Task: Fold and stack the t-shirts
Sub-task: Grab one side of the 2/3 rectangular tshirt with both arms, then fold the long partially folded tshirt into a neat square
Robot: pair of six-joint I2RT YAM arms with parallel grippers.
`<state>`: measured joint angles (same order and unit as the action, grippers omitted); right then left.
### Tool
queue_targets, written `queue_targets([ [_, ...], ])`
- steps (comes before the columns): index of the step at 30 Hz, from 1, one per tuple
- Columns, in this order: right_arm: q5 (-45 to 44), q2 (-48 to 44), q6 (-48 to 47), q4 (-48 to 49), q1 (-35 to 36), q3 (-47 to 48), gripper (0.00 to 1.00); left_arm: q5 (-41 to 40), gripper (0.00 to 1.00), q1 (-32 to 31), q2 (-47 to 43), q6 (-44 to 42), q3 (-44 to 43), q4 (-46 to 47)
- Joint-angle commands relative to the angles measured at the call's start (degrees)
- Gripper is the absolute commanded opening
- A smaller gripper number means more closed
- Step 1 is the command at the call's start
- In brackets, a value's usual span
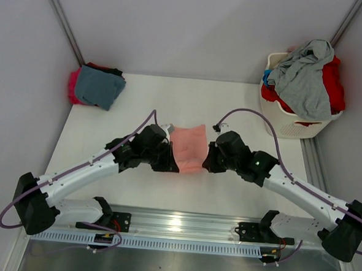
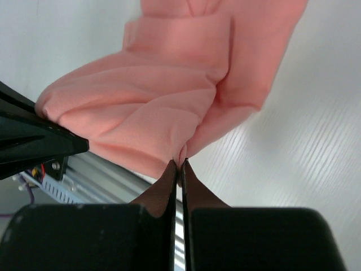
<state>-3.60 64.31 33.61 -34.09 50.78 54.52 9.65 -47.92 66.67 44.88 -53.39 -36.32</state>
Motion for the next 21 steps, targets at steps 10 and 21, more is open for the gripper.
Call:
queue_targets([
  [10, -0.7, 12.1, -11.1, 11.1, -15.3, 8.1, 0.0, -2.5, 0.01, 11.4, 8.8, -7.0, -10.2, 1.6],
  [21, -0.9, 28.9, -13.3, 14.4, -19.7, 16.4, 0.0, -2.3, 0.01, 14.9, 21.8, -6.9, -12.9, 5.2],
])
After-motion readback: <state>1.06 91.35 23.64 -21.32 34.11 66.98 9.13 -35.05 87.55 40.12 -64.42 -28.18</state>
